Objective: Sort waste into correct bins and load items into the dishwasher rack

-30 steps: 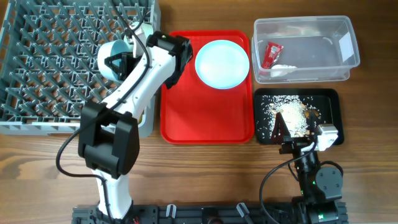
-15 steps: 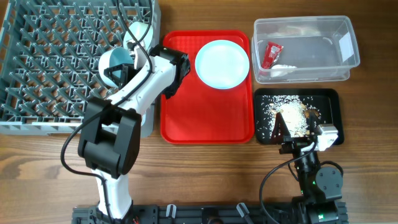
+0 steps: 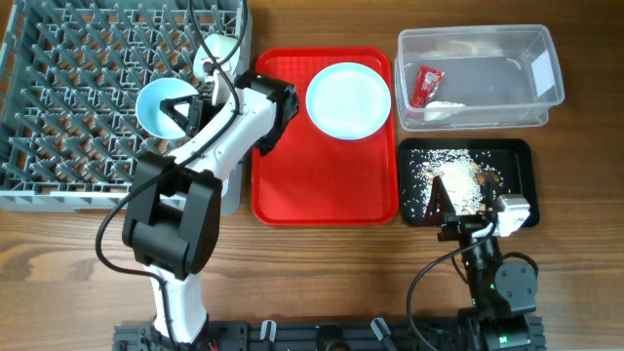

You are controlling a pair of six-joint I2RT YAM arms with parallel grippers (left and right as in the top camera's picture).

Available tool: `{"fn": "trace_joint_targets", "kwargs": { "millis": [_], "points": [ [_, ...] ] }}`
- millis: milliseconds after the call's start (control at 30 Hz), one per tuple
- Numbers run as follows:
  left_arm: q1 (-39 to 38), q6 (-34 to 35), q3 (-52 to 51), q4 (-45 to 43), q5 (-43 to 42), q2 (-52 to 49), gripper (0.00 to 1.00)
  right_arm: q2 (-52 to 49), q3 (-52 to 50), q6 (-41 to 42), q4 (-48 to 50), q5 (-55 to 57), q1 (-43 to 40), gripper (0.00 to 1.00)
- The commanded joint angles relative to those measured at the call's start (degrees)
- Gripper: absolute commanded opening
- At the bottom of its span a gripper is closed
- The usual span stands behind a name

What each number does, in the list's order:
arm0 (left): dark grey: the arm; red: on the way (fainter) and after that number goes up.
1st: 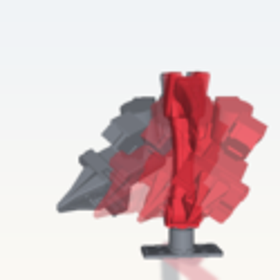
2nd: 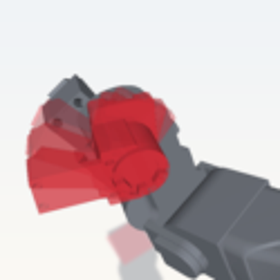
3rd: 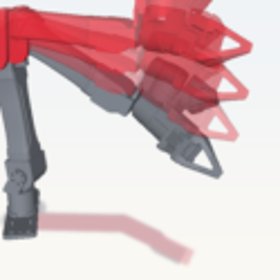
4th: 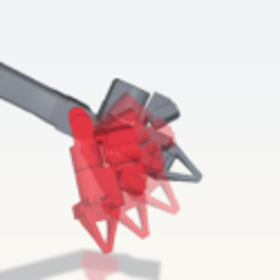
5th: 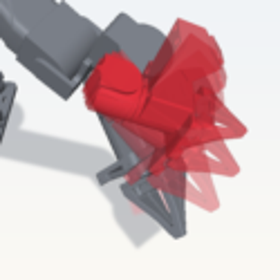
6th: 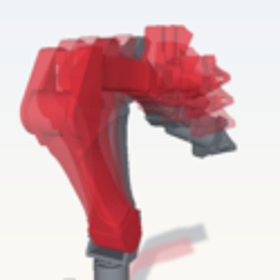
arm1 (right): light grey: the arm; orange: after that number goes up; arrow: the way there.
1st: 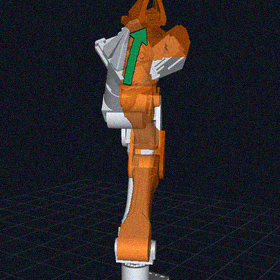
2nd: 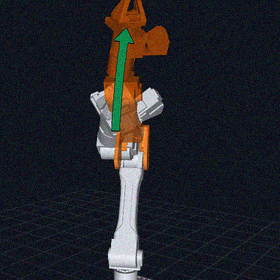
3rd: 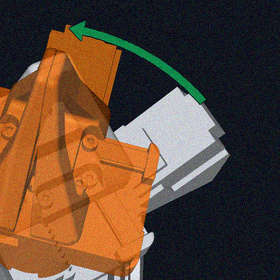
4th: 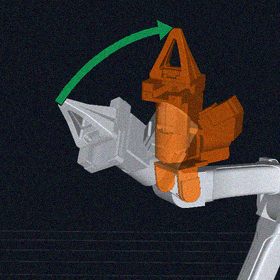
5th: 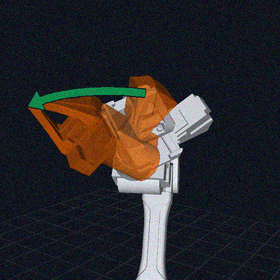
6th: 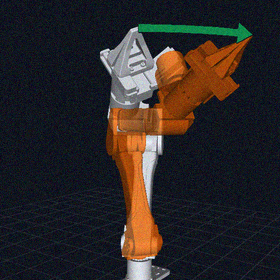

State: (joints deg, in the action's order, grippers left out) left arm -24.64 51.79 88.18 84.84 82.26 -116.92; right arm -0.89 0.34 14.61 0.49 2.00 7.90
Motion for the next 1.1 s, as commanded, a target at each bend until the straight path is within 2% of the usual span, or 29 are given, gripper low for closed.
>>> {"fn": "trace_joint_targets", "kwargs": {
  "millis": [0, 33, 100, 200, 300, 333, 367, 400, 500, 600, 700, 833, 933, 1067],
  "points": [
    [1.33, 7.91, -0.46, 1.11, -5.62, 1.36, 0.63, 0.61, -0.04, -0.92, 0.31, 0.98, -0.42, 1.00],
    [2.14, 11.28, -0.37, 1.70, -8.28, 2.58, 0.69, 0.61, -0.04, -0.92, 0.31, 0.98, -0.42, 1.00],
    [4.92, 16.17, 0.07, 1.33, -16.02, 6.40, 0.75, 0.61, -0.04, -0.94, 0.31, 0.98, -0.42, 1.00],
    [10.36, 13.97, 0.68, -4.02, -28.33, 14.01, 0.77, 0.61, -0.04, -0.92, 0.33, 1.01, -0.42, 1.00],
    [16.15, -8.26, 0.68, -16.59, -45.92, 21.51, 0.70, 0.61, -0.04, -0.94, 0.31, 0.98, -0.42, 1.00],
    [18.56, -18.18, 0.68, -20.83, -56.15, 23.45, 0.69, 0.61, -0.04, -0.92, 0.31, 0.98, -0.42, 1.00],
    [20.79, -23.50, 0.68, -22.99, -64.19, 24.63, 0.69, 0.61, -0.04, -0.92, 0.31, 0.98, -0.42, 1.00],
    [23.26, -26.05, 0.66, -24.04, -70.90, 25.33, 0.70, 0.61, -0.04, -0.92, 0.31, 0.98, -0.42, 1.00],
    [31.04, -27.71, 0.57, -23.69, -83.21, 25.16, 0.68, 0.61, -0.04, -0.92, 0.33, 0.98, -0.42, 1.00],
    [39.21, -35.06, -0.24, -23.28, -98.33, 22.67, 0.66, 0.61, -0.04, -0.92, 0.33, 0.98, -0.42, 0.99],
    [43.52, -38.93, -0.24, -20.39, -103.32, 19.82, 0.67, 0.61, -0.04, -0.94, 0.33, 0.98, -0.42, 1.00],
    [44.92, -43.78, -0.24, -18.99, -103.47, 16.79, 0.69, 0.61, -0.04, -0.92, 0.33, 0.98, -0.42, 1.00],
    [44.85, -44.81, -0.24, -19.69, -103.47, 14.82, 0.69, 0.61, -0.04, -0.92, 0.31, 0.98, -0.42, 1.00],
    [44.68, -45.42, -0.26, -19.89, -103.45, 11.74, 0.59, 0.61, -0.04, -0.92, 0.31, 0.98, -0.42, 1.00]
  ]
}}
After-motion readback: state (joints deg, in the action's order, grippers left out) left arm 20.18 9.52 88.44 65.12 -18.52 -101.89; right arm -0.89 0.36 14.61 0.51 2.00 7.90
